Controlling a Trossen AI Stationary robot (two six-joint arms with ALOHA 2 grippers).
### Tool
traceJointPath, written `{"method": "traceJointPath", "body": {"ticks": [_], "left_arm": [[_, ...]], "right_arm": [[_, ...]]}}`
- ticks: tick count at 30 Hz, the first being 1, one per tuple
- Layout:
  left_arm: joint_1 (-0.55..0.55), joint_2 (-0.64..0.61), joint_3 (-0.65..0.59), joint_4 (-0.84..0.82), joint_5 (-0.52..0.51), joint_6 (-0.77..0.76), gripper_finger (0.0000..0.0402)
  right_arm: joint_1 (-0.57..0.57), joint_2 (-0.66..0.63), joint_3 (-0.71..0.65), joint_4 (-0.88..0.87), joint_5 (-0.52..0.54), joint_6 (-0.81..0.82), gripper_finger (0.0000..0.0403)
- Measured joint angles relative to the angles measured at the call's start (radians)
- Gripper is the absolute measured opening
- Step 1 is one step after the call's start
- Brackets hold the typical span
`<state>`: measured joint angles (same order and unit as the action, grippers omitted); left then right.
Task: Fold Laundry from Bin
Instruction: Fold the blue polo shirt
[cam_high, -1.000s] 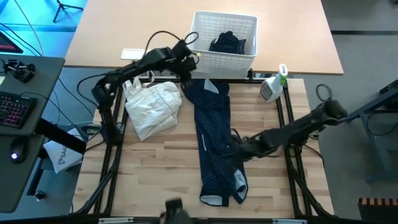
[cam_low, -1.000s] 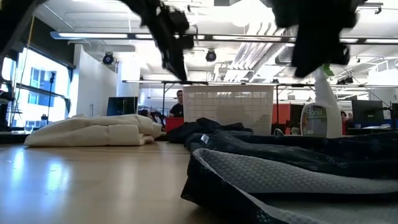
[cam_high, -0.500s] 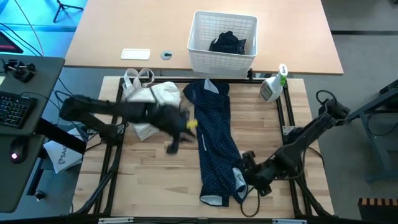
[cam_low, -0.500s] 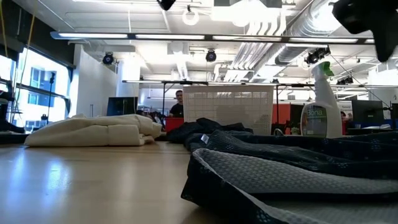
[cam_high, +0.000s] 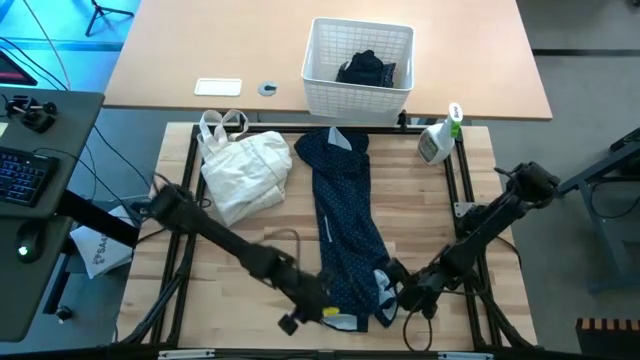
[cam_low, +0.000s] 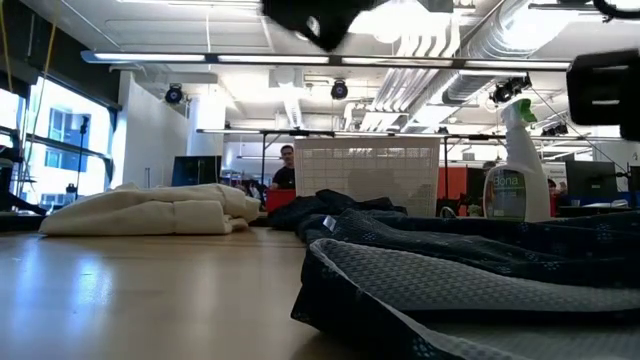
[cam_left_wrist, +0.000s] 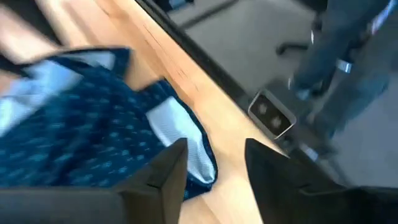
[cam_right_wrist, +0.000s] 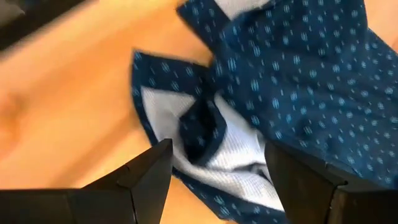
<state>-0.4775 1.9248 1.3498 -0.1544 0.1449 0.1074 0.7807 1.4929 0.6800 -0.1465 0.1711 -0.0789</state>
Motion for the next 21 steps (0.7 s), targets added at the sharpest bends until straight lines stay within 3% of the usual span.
{"method": "traceJointPath", "body": {"ticks": [4,10,17,21], "left_arm": [[-0.010,0.147,0.068,0.002,-0.051,0.088,0.0185],[-0.010,0.276,0.140,-0.044,-0.272,0.111,0.0212],[0.006,0.317,0.151,-0.023,-0.261,0.077,0.0208],[0.019,0.318,0.151,-0.031,-0.230,-0.017,0.0157]], "right_arm": [[-0.017,0.000,-0.066,0.066,0.025,-0.033,0.0252],[-0.036,0.000,-0.108,0.128,0.019,-0.034,0.0243],[-0.082,0.084,-0.126,0.274,-0.009,-0.034,0.0177],[-0.093,0.188,-0.118,0.434,-0.042,0.009,0.0125]]}}
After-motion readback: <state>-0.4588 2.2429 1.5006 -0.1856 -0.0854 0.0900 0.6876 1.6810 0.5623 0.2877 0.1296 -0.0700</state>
